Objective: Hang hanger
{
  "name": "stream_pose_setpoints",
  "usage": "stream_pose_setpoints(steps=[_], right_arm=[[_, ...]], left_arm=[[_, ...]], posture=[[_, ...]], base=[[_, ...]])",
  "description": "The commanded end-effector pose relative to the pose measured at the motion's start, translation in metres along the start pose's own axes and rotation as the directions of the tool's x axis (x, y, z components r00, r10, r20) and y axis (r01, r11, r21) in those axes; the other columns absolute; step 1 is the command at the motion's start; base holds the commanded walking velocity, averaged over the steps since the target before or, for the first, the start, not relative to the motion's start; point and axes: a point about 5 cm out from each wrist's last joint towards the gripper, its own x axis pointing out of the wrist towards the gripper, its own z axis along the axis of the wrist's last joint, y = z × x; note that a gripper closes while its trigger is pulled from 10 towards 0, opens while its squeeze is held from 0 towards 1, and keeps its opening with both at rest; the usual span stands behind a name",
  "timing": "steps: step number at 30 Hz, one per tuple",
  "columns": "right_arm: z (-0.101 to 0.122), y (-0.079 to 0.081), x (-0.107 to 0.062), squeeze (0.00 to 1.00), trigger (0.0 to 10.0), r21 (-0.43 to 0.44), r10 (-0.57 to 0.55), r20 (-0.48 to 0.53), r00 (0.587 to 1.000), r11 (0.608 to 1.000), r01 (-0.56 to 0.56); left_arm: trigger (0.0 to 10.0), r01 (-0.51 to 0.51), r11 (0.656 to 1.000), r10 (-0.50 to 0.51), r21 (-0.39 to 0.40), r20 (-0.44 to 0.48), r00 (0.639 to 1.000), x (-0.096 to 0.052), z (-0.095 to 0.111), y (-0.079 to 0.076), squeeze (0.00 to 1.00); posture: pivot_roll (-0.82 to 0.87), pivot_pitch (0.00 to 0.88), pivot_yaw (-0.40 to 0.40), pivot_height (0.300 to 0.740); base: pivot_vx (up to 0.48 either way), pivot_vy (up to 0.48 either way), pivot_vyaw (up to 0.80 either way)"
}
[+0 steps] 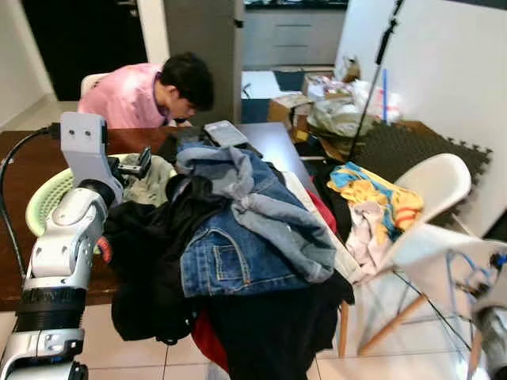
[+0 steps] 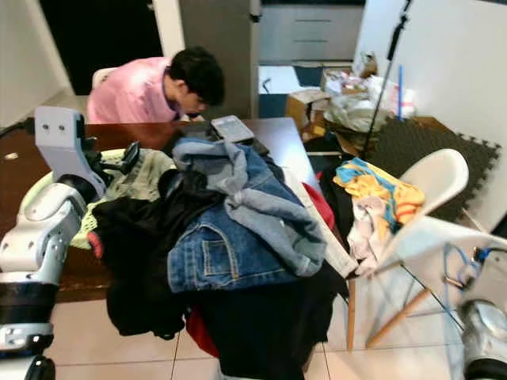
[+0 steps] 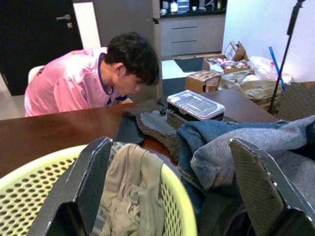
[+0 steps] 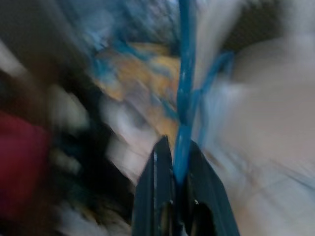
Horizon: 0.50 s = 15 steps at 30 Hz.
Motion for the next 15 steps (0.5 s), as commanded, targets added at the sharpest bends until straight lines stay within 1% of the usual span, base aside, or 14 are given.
stream_pose_setpoints(steps=[1,2,3,4,5,6,7,8,9,11,12,13,14,15], right_arm=[[0.038,0.031,0.008,0.0,10.0,-0.026,0.213,0.132,0.968,0.977,-0.211],[0.038,0.044,0.006,0.0,10.0,-0.048,0.32,0.109,0.941,0.947,-0.316],[0.038,0.044,0.006,0.0,10.0,-0.048,0.32,0.109,0.941,0.947,-0.316],[0.035,0.051,0.003,0.0,10.0,-0.093,0.381,0.056,0.923,0.922,-0.375],[0.028,0.055,-0.001,0.0,10.0,-0.155,0.428,-0.032,0.903,0.891,-0.427],[0.028,0.055,-0.001,0.0,10.0,-0.155,0.428,-0.032,0.903,0.891,-0.427],[0.023,0.055,-0.004,0.0,10.0,-0.208,0.452,-0.098,0.886,0.862,-0.463],[0.019,0.056,-0.007,0.0,10.0,-0.238,0.472,-0.141,0.87,0.837,-0.492],[0.02,0.057,-0.01,0.0,10.0,-0.253,0.491,-0.155,0.857,0.819,-0.515],[0.02,0.057,-0.01,0.0,10.0,-0.253,0.491,-0.155,0.857,0.819,-0.515],[0.024,0.059,-0.01,0.0,10.0,-0.234,0.507,-0.131,0.852,0.82,-0.523],[0.024,0.059,-0.01,0.0,10.0,-0.234,0.507,-0.131,0.852,0.82,-0.523],[0.028,0.063,-0.011,0.0,10.0,-0.216,0.527,-0.105,0.843,0.816,-0.537],[0.032,0.07,-0.011,0.0,10.0,-0.194,0.549,-0.074,0.832,0.811,-0.552]], left_arm=[[10.0,-0.037,0.999,0.037,0.007,-0.005,0.999,0.0,-0.002,0.006,0.0],[10.0,-0.039,0.999,0.039,0.008,-0.009,0.999,-0.001,-0.004,0.005,0.0],[10.0,-0.039,0.999,0.039,0.008,-0.009,0.999,-0.001,-0.004,0.005,0.0],[10.0,-0.035,0.999,0.035,0.007,-0.014,0.999,-0.001,-0.006,0.004,0.0],[10.0,-0.029,1.0,0.029,0.004,-0.019,0.999,-0.002,-0.007,0.003,0.0],[10.0,-0.029,1.0,0.029,0.004,-0.019,0.999,-0.002,-0.007,0.003,0.0],[10.0,-0.024,1.0,0.024,0.003,-0.022,0.999,-0.002,-0.008,0.001,0.0],[10.0,-0.022,1.0,0.022,0.003,-0.024,0.999,-0.003,-0.009,0.0,0.0],[10.0,-0.02,1.0,0.02,0.002,-0.025,0.999,-0.003,-0.009,0.0,0.0],[10.0,-0.02,1.0,0.02,0.002,-0.025,0.999,-0.003,-0.009,0.0,0.0],[10.0,-0.021,1.0,0.021,0.001,-0.025,0.999,-0.003,-0.01,0.0,0.0],[10.0,-0.021,1.0,0.021,0.001,-0.025,0.999,-0.003,-0.01,0.0,0.0],[10.0,-0.024,1.0,0.024,0.002,-0.022,0.999,-0.003,-0.01,0.0,0.0],[10.0,-0.034,0.999,0.034,0.006,-0.016,0.999,-0.002,-0.009,0.002,0.0]], posture=[[0.23,0.0,-0.003,0.74],[0.23,0.0,-0.004,0.74],[0.23,0.0,-0.004,0.74],[0.23,0.0,-0.004,0.74],[0.23,0.0,-0.006,0.74],[0.23,0.0,-0.006,0.74],[0.23,0.0,-0.006,0.74],[0.23,0.0,-0.008,0.74],[0.23,0.0,-0.007,0.74],[0.23,0.0,-0.007,0.74],[0.22,0.0,-0.006,0.74],[0.22,0.0,-0.006,0.74],[0.22,0.0,-0.006,0.74],[0.22,0.0,-0.005,0.74]], base=[[0.0,0.0,0.0],[0.0,0.0,0.0],[0.0,0.0,0.0],[0.0,0.0,0.0],[0.0,0.0,0.0],[0.0,0.0,0.0],[0.0,0.0,0.0],[0.0,0.0,0.0],[0.0,0.0,0.0],[0.0,0.0,0.0],[0.0,0.0,0.0],[0.0,0.0,0.0],[0.0,0.0,0.0],[0.0,0.0,0.0]])
